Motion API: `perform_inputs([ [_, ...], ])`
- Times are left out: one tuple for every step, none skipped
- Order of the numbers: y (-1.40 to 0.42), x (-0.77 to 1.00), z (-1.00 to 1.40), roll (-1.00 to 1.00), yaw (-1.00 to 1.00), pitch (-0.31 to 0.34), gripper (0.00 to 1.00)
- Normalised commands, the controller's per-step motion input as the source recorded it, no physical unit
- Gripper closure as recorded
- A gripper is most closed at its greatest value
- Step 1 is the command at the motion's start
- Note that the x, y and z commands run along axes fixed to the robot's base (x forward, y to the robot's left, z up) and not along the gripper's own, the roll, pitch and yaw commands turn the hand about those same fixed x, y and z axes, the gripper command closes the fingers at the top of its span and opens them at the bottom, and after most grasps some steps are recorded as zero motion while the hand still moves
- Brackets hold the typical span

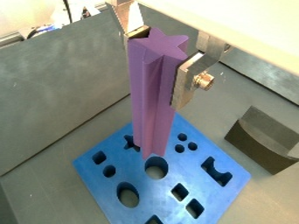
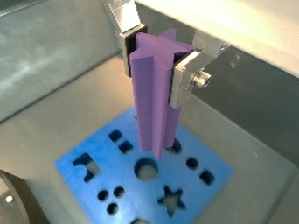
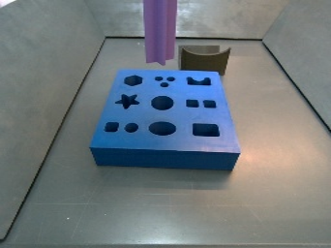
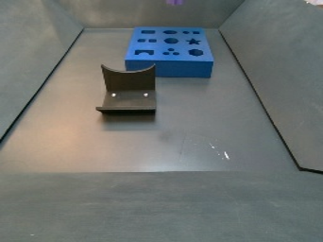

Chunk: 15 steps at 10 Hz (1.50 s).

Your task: Insert the star object.

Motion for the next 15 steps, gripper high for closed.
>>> perform_inputs([
  [0.31, -0.32, -0.95, -0.13, -0.83, 0.004, 1.00],
  [0.32, -0.32, -0.96, -0.13, -0.83, 0.004, 1.00],
  [0.33, -0.38, -0.91, -0.07, -0.74, 0.009, 1.00],
  [0.14, -0.23, -0.61, -0.12, -0.37, 0.000, 1.00],
  [0.00, -0.17, -0.44, -0.15, -0.25, -0.070, 1.00],
  [-0.05, -0.11, -0.39, -0.06, -0.31, -0.040, 1.00],
  [-0.02, -0.05, -0.28, -0.12, -0.30, -0.080, 1.00],
  [-0.03, -0.11, -0.20, -0.05, -0.31, -0.011, 1.00],
  [0.00, -0.40, -0.16, 0.00, -0.42, 0.000, 1.00],
  [-0.03, -0.41, -0.09, 0.00, -0.37, 0.000, 1.00],
  [-0.07, -0.32, -0.01, -0.01, -0.27, 0.000, 1.00],
  [-0.10, -0.30, 0.00, -0.05, -0.29, -0.051, 1.00],
  [-0.05, -0.11, -0.09, -0.07, -0.21, -0.074, 1.00],
  [0.00, 0.22, -0.29, -0.08, -0.09, -0.034, 1.00],
  [0.00, 0.33, -0.34, -0.08, -0.06, -0.007, 1.00],
])
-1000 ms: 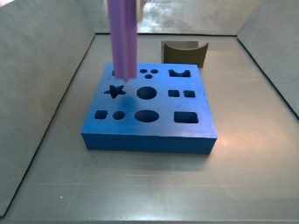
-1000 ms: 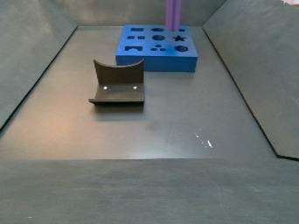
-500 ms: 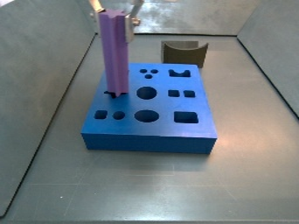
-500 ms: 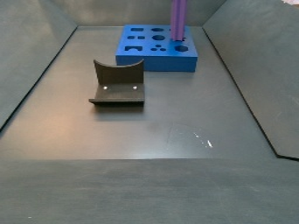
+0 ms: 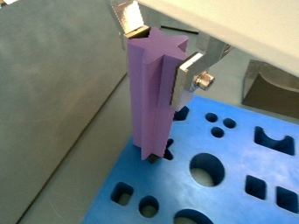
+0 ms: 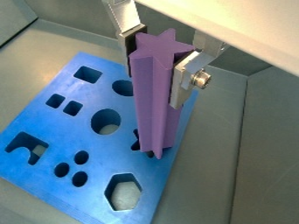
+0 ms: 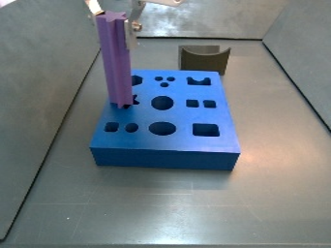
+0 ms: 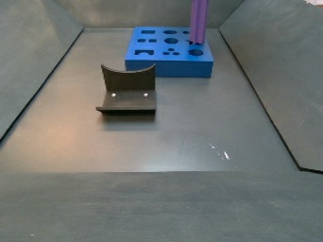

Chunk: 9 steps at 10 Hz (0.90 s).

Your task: Insert the star object.

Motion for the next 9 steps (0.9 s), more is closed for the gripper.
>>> perform_inputs([
  [0.02, 0.36, -0.40, -0.06, -0.02, 0.000, 1.00],
  [0.06, 0.29, -0.46, -0.04, 0.00, 0.000, 1.00],
  [0.06, 0.10, -0.63, -0.04, 0.04, -0.070, 1.00],
  [0.02, 0.00, -0.69, -0.01, 0.18, -0.133, 1.00],
  [0.00, 0.00, -0.72, -0.04, 0.14, -0.171, 1.00],
  [0.00, -0.06, -0.78, -0.07, -0.03, -0.199, 1.00],
  [0.00, -0.02, -0.91, 0.00, -0.03, -0.180, 1.00],
  [-0.03, 0.00, -0.92, 0.08, 0.01, -0.144, 1.00],
  [0.00, 0.00, -0.37, 0.00, 0.00, -0.080, 1.00],
])
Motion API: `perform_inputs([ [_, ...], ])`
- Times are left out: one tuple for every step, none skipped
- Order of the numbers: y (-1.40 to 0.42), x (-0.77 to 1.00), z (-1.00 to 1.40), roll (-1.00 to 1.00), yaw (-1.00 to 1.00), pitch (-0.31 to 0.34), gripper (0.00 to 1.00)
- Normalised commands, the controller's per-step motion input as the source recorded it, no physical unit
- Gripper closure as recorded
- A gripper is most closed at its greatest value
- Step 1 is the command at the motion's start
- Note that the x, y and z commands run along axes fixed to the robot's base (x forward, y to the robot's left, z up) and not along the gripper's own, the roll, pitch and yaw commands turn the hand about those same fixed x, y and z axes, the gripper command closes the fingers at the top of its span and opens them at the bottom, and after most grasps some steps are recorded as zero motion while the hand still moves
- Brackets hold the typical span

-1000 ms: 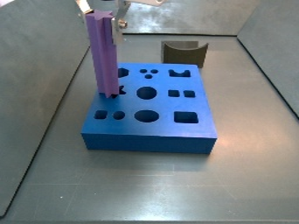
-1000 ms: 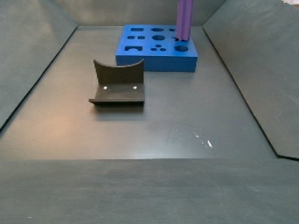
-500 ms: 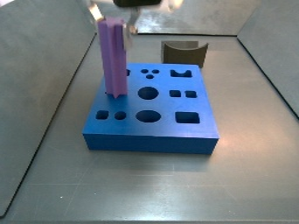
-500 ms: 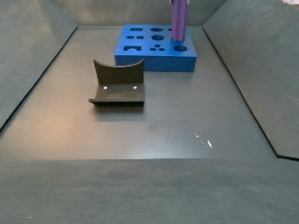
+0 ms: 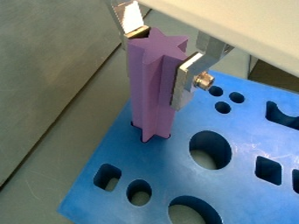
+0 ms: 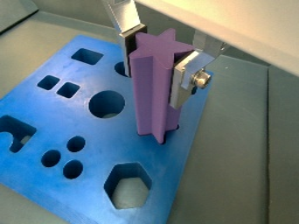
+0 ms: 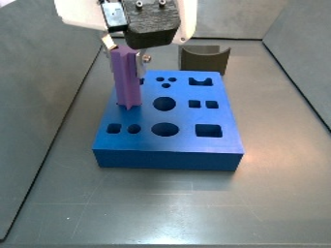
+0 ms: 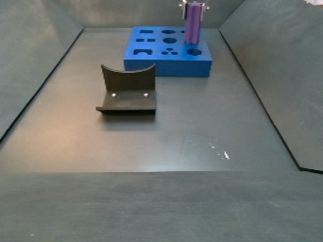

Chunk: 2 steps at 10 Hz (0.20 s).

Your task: Insert the star object.

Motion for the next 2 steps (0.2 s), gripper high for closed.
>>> perform_inputs([
  [0.04, 0.00, 0.00, -0.03, 0.00, 0.000, 1.00],
  [0.00, 0.00, 0.00, 0.00, 0.00, 0.000, 1.00],
])
